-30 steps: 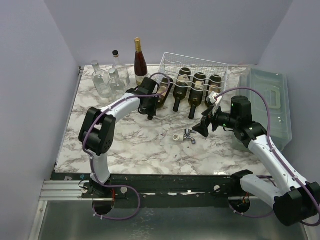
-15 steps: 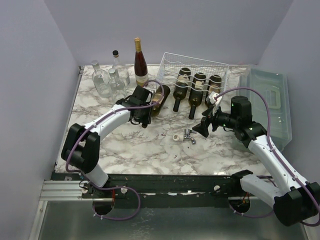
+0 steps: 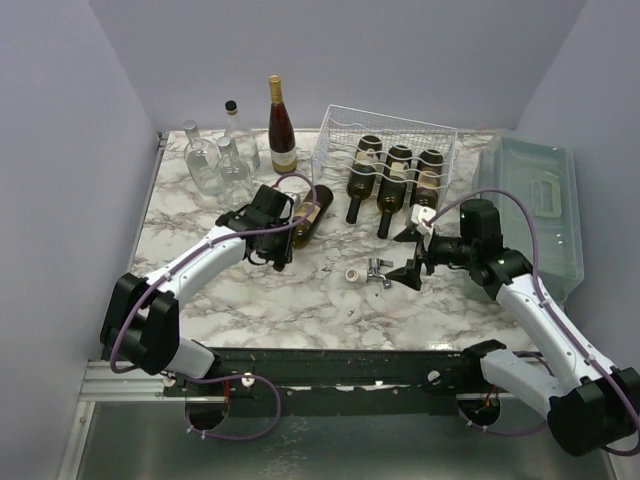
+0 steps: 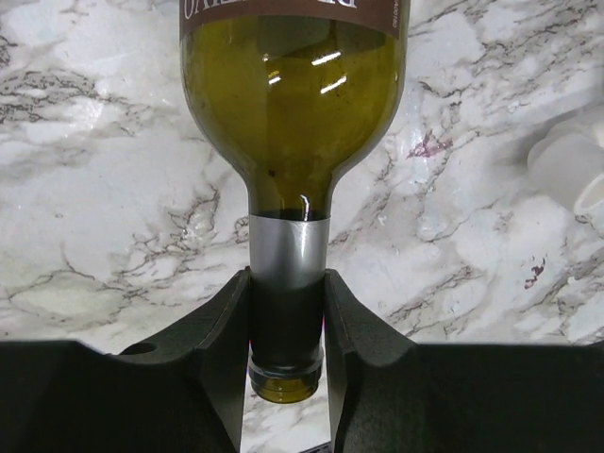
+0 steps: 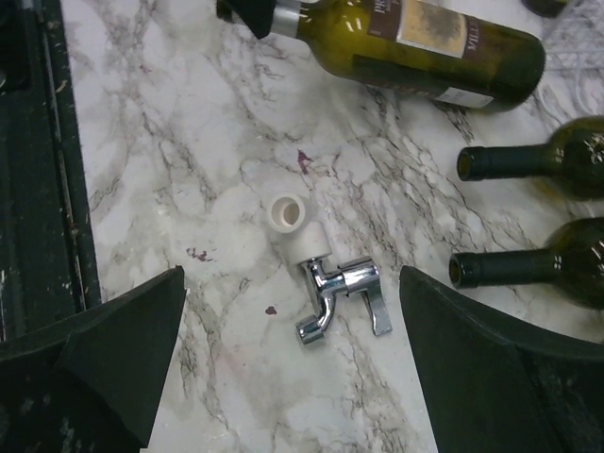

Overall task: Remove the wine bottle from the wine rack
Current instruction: Pick up the wine bottle from the wine rack.

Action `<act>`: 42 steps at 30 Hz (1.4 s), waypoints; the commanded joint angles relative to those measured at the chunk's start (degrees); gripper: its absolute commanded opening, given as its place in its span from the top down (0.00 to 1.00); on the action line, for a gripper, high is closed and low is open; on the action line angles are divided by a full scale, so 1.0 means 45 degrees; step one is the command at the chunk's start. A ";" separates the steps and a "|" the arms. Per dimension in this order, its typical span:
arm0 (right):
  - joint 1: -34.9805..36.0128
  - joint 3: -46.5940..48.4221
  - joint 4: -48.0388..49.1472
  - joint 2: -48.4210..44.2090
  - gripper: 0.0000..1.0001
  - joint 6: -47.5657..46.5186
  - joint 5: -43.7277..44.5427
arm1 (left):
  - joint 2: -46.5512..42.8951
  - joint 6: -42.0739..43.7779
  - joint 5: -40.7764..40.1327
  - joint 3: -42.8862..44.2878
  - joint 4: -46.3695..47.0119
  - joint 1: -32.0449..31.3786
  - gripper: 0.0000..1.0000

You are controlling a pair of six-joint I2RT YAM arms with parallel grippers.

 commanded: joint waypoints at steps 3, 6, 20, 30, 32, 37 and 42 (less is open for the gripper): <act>0.0401 0.0480 -0.1688 0.1194 0.01 -0.5329 -0.2409 | -0.1604 0.0107 0.0830 -0.0374 -0.0787 -0.0061 1.00; 0.1099 0.1109 -0.1751 0.2481 0.00 -0.7098 -0.1891 | -0.2090 0.0074 0.1043 -0.0558 -0.1126 -0.0061 1.00; 0.6961 0.3658 0.3921 0.8371 0.00 -1.0063 0.3659 | -0.3901 -0.0520 0.1897 -0.1698 -0.1465 -0.0061 1.00; 0.8203 0.3014 0.6674 0.9453 0.00 -0.9334 0.5607 | -0.4772 -0.0867 0.2726 -0.2182 -0.1488 -0.0061 1.00; 0.8259 0.2911 0.7068 0.9676 0.01 -0.9343 0.5838 | -0.4908 -0.0968 0.3004 -0.2174 -0.1490 -0.0057 1.00; 0.8420 0.2523 0.8458 1.0294 0.01 -0.9417 0.6437 | -0.5480 -0.1199 0.3323 -0.2087 -0.1512 -0.0055 1.00; 0.8421 0.2603 0.8830 1.0465 0.08 -0.8884 0.6533 | -0.5830 -0.1336 0.3408 -0.2122 -0.1549 -0.0057 1.00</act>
